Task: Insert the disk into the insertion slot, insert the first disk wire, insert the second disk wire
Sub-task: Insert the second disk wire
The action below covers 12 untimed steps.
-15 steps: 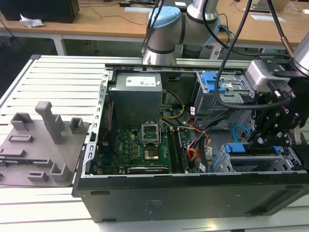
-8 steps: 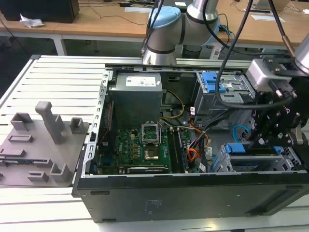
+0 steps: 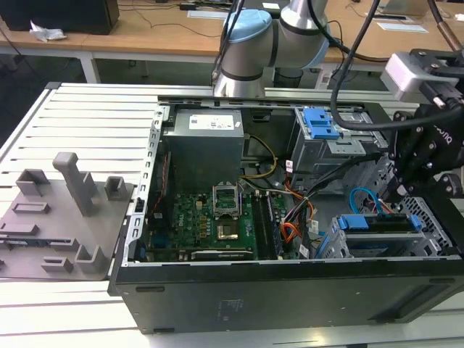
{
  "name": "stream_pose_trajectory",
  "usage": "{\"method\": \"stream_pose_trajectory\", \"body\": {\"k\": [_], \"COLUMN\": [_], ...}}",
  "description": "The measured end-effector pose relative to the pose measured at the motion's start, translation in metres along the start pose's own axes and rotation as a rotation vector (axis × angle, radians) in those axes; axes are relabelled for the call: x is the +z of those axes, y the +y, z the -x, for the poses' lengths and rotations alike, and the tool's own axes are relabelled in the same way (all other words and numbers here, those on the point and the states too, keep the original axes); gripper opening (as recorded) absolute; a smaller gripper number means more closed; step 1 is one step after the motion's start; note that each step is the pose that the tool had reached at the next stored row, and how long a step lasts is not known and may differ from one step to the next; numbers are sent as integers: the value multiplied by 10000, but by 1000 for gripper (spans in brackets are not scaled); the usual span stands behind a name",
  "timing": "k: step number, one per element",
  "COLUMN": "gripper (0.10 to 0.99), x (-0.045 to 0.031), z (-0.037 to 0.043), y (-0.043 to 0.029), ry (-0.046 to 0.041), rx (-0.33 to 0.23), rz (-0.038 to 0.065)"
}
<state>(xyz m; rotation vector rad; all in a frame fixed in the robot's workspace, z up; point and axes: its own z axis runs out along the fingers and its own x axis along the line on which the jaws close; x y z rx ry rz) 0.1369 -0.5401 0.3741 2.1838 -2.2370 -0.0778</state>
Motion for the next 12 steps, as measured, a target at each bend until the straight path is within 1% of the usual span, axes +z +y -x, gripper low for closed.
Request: {"method": "stream_pose_trajectory", "body": {"k": [2,3,12], "gripper": [106,106,106], "x": [2,3,3], "z": [-1,-2,-2], "y": [58,69,72], "ry": [-1,-2,-1], "rx": [-1,0,-1], "rz": [-15,-21,-24]}}
